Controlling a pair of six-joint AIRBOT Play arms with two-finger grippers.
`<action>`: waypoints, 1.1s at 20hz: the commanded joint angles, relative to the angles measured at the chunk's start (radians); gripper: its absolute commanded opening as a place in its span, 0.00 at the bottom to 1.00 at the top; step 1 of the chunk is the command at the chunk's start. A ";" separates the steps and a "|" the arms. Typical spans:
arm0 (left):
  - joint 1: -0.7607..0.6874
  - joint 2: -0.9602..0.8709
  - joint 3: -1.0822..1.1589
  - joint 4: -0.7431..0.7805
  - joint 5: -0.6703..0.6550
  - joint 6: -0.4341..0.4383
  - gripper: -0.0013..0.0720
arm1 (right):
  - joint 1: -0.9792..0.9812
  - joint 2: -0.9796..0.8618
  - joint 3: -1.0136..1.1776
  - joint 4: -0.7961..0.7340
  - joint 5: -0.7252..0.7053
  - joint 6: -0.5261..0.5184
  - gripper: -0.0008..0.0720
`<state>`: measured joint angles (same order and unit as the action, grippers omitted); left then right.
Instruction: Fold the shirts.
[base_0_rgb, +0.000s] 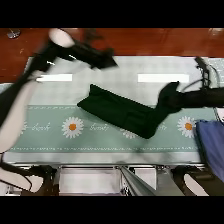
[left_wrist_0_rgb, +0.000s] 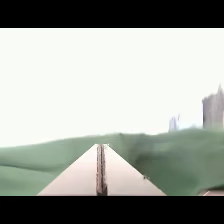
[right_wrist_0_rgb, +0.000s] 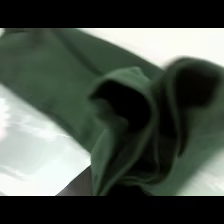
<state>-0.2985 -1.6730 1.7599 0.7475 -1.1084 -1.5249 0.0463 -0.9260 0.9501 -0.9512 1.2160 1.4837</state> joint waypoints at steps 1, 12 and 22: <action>0.269 0.205 -0.062 0.042 -0.073 0.041 0.05 | 0.179 -0.196 0.151 0.061 -0.063 0.005 0.03; 0.483 1.184 -1.225 -0.054 -0.018 0.171 0.05 | 0.472 -0.967 0.829 0.120 -0.102 0.089 0.03; 0.483 1.163 -1.378 -0.094 0.164 0.171 0.05 | 0.182 -0.909 1.017 0.317 0.354 -0.005 0.88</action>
<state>0.1837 -0.4850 0.4026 0.6571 -0.9886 -1.3571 0.3641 -1.9156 1.9259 -0.6155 1.3533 1.4841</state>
